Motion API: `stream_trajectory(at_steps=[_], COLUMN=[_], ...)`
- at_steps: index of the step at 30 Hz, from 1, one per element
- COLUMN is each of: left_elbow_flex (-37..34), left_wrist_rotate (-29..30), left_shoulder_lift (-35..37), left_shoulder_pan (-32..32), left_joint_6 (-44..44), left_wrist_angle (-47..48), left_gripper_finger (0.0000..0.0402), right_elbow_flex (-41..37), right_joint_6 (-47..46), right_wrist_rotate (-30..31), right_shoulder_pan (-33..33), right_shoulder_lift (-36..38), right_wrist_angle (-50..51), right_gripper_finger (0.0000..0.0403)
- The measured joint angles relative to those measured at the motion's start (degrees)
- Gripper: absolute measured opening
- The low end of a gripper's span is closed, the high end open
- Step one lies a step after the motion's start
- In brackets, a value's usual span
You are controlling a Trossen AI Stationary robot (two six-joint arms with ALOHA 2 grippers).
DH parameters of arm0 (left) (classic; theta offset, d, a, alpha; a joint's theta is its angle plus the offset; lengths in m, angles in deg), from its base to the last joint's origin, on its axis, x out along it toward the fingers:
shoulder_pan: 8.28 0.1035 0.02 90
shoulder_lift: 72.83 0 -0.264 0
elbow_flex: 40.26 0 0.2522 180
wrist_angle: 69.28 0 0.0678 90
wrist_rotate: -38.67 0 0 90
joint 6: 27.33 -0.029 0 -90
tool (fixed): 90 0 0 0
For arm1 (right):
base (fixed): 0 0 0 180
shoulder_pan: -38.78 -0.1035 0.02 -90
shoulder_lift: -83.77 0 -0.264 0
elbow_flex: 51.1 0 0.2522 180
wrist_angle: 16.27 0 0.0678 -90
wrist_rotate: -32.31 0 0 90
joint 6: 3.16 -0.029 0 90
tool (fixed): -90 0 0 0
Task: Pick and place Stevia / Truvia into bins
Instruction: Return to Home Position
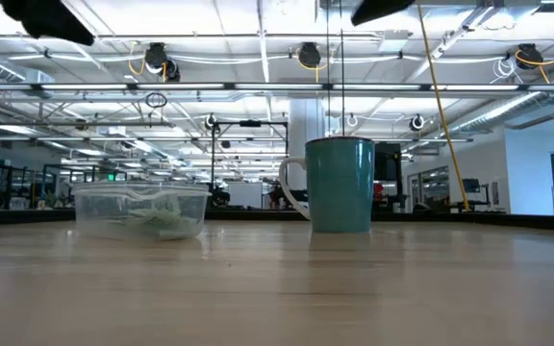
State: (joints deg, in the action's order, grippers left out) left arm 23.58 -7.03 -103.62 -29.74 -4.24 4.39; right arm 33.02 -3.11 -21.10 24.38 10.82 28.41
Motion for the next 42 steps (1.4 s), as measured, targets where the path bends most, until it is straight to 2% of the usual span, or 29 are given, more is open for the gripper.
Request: stream_trajectory(at_steps=[3,7,13,18,21,31,38,42], left_elbow_flex=[-0.5,-5.1,-17.3,-19.9,-18.6,-18.4,-19.7,-24.4], left_wrist_rotate=[0.6,4.5,4.2,2.9,4.8,3.9,3.9,4.7], left_shoulder_lift=[5.4,10.3,13.3,14.9,17.5,27.6,30.5,30.5], left_shoulder_pan=[-0.9,-1.8,-2.0,-2.0,-2.0,-2.0,-2.0,-2.0], left_joint_6=[-0.5,-3.3,-6.5,-9.6,-11.0,-15.3,-15.0,-15.0], left_wrist_angle=[-0.9,-9.4,-26.6,-30.9,-31.3,-29.7,-27.9,-32.7], left_gripper_finger=[0.0079,0.0079,0.0079,0.0079,0.0079,0.0079,0.0079,0.0079], right_elbow_flex=[-4.8,-16.4,-35.6,-46.5,-49.6,-57.1,-60.2,-63.4], right_joint_6=[-2.4,-2.0,-0.8,0.9,1.1,2.4,3.8,3.3], right_wrist_rotate=[-0.4,-0.5,-0.8,-2.6,-3.7,-3.8,-3.9,-3.9], right_shoulder_pan=[-1.0,-1.7,-1.8,-1.8,-1.8,-1.8,-1.8,-1.8], right_shoulder_lift=[6.7,16.4,30.4,40.0,46.1,62.2,69.0,71.0], right_wrist_angle=[1.2,-9.1,-27.7,-36.1,-36.3,-32.0,-31.9,-33.5], right_gripper_finger=[0.0105,0.0106,0.0107,0.0105,0.0107,0.0107,0.0106,0.0107])
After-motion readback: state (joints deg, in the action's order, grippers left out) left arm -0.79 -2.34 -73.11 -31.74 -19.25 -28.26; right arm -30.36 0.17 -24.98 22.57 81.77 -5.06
